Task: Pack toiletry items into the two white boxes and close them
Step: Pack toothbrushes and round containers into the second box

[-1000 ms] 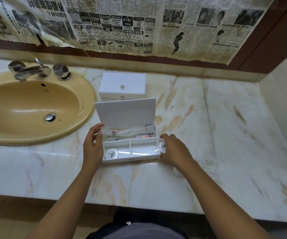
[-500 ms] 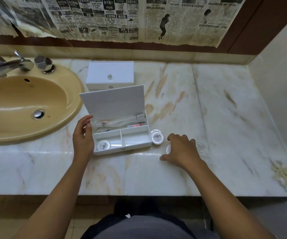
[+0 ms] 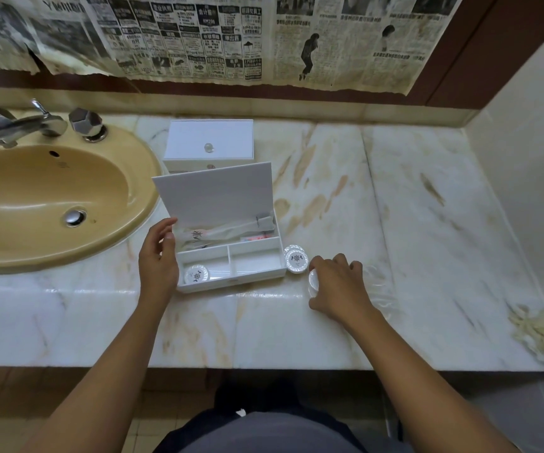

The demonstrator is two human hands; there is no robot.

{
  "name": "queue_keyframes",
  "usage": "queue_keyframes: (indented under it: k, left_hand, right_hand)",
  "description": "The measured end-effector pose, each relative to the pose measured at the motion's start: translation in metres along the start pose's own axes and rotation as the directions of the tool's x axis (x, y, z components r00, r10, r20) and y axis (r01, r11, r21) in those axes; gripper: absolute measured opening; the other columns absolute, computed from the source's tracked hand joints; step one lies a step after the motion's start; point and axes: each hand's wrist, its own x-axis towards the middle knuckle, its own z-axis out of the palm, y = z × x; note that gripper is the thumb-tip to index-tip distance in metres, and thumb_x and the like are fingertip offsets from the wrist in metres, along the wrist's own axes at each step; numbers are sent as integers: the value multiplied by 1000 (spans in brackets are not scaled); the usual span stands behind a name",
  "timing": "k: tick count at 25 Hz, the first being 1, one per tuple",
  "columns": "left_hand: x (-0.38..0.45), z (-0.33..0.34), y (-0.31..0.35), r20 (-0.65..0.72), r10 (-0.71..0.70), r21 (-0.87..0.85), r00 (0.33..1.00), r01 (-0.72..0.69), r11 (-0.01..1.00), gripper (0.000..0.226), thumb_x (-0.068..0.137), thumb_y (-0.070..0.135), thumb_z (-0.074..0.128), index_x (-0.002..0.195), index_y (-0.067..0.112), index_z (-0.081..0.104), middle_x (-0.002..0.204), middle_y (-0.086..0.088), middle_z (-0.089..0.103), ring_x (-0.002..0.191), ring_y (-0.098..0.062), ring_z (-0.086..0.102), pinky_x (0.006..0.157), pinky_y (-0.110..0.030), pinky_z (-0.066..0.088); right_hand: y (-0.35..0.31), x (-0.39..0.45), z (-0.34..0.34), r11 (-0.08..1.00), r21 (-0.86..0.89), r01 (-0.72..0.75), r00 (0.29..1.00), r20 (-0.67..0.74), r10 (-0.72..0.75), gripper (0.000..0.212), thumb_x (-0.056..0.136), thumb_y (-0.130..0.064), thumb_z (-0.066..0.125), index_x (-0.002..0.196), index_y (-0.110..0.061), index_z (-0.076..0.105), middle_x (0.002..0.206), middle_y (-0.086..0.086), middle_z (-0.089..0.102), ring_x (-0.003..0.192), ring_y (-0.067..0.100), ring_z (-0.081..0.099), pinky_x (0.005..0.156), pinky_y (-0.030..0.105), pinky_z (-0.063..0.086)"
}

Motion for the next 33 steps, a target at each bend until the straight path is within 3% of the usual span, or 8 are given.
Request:
queue_keyframes:
  k: [6,10,13,18,25,29,33]
  left_hand:
    - [1,0,-1,5,-2,-15,1000,3,1000,30,102,11,43,112,32,61,120,6,62,112,-11,56,93,-16,42]
    - [0,-1,0,3,-10,-15,1000,10,1000,28,102,11,43,113,29,61,119,5,62,111,-11,56,91,-10,41]
    - [0,0,1,7,-3,-20,1000,3,1000,28,102,10,43,113,30,61,119,6,62,111,-10,56,89,-6,40]
    - [0,0,0,4,-10,-8,1000,10,1000,29,102,11,43,113,31,61,120,5,62,111,-9,56,87,-6,40]
    - [2,-1,-2,3,-1,-25,1000,1,1000,38,102,9,43,106,43,60,115,12,62,108,-2,56,88,-6,39]
    - [1,-1,-1,11,-16,-12,1000,17,1000,34,102,10,42,110,37,61,116,9,62,109,1,55,89,-7,39]
    - [2,-2,0,6,-37,3,999,37,999,31,102,10,42,114,30,62,117,7,63,107,0,56,85,-6,40]
  right_hand:
    - [-11,4,0,993,103,-57,997,-37,61,58,71,-31,70,121,-22,44,110,-2,59,110,23,46,89,37,31]
    - [-15,5,-10,987,142,-81,994,-63,90,71,71,-54,71,128,-24,41,115,-5,59,115,23,45,91,39,31]
    - [-23,14,-17,989,136,-59,988,-131,77,59,81,-49,61,132,-26,42,118,-2,58,115,24,45,90,40,31]
    - [-33,26,-20,997,56,-48,994,-99,53,40,85,-36,58,122,-23,52,118,1,57,114,25,46,90,39,32]
    - [-35,26,-51,982,157,-102,970,-204,133,44,78,-43,63,116,-21,57,113,0,60,108,24,51,85,36,36]
    - [-84,21,-71,926,373,64,978,-210,17,43,74,-40,68,111,-21,59,107,0,62,100,22,56,81,31,43]
    - [-146,23,-64,937,287,202,979,-45,-197,35,75,-37,66,104,-20,58,106,1,63,99,24,58,73,30,41]
